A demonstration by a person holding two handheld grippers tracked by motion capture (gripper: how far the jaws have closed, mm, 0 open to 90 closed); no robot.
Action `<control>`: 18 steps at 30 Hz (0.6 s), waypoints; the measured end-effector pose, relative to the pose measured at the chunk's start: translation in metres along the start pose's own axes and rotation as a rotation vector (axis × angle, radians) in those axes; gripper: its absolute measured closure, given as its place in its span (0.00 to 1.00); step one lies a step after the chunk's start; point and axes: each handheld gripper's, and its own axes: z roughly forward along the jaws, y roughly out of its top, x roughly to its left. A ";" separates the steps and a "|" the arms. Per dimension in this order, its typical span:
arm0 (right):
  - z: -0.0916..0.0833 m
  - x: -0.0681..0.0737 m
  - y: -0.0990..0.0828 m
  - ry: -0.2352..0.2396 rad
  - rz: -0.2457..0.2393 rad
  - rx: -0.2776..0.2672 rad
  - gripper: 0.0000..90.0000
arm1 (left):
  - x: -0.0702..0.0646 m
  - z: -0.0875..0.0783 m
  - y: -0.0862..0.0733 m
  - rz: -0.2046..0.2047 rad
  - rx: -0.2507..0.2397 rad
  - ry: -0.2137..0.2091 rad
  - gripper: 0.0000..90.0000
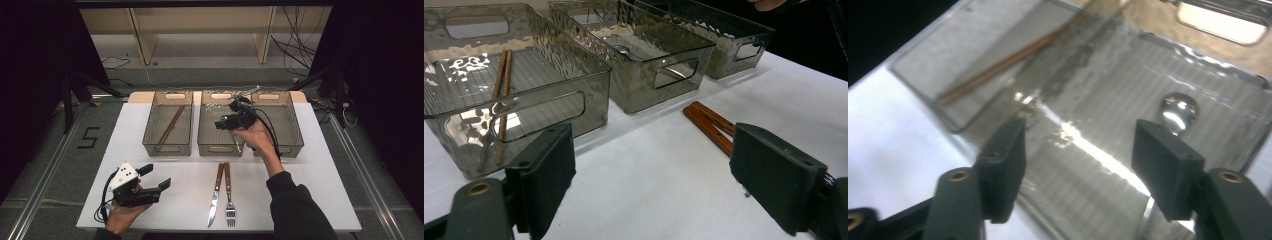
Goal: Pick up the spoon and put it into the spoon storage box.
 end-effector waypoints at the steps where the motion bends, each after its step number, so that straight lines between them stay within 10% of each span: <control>1: -0.002 0.002 -0.001 0.021 0.004 -0.010 0.41 | 0.000 0.000 0.000 0.000 0.001 0.000 0.20; 18: -0.030 0.042 -0.032 0.131 -0.115 -0.084 0.39 | 0.000 0.000 0.000 -0.001 -0.003 0.000 0.20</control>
